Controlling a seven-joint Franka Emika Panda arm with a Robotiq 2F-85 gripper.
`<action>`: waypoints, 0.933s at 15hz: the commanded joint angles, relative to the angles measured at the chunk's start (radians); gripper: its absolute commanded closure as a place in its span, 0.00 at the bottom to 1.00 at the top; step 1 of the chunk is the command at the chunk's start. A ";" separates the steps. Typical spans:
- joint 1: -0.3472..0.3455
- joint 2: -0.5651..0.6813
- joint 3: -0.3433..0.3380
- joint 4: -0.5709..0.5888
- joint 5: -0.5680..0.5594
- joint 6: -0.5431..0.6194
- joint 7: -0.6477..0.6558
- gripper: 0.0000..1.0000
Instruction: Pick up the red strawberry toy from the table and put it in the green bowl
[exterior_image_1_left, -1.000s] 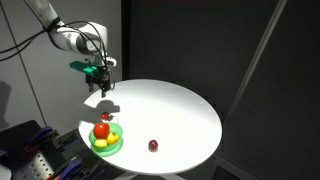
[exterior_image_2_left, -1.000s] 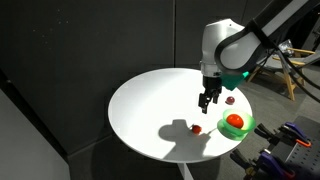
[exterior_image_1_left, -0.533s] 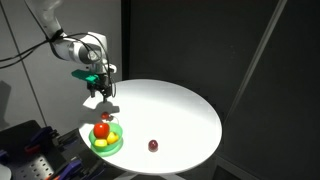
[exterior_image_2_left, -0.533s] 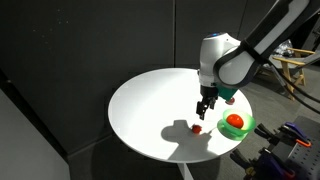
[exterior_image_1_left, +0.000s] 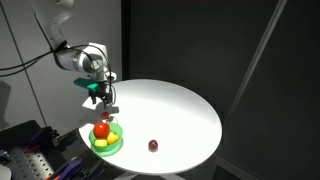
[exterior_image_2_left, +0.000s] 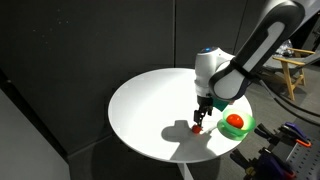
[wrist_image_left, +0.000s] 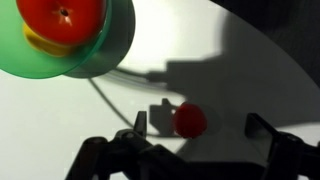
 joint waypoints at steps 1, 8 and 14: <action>0.023 0.076 -0.023 0.077 -0.011 -0.009 0.032 0.00; 0.039 0.184 -0.038 0.170 -0.002 -0.011 0.022 0.00; 0.047 0.242 -0.044 0.217 0.002 -0.008 0.014 0.00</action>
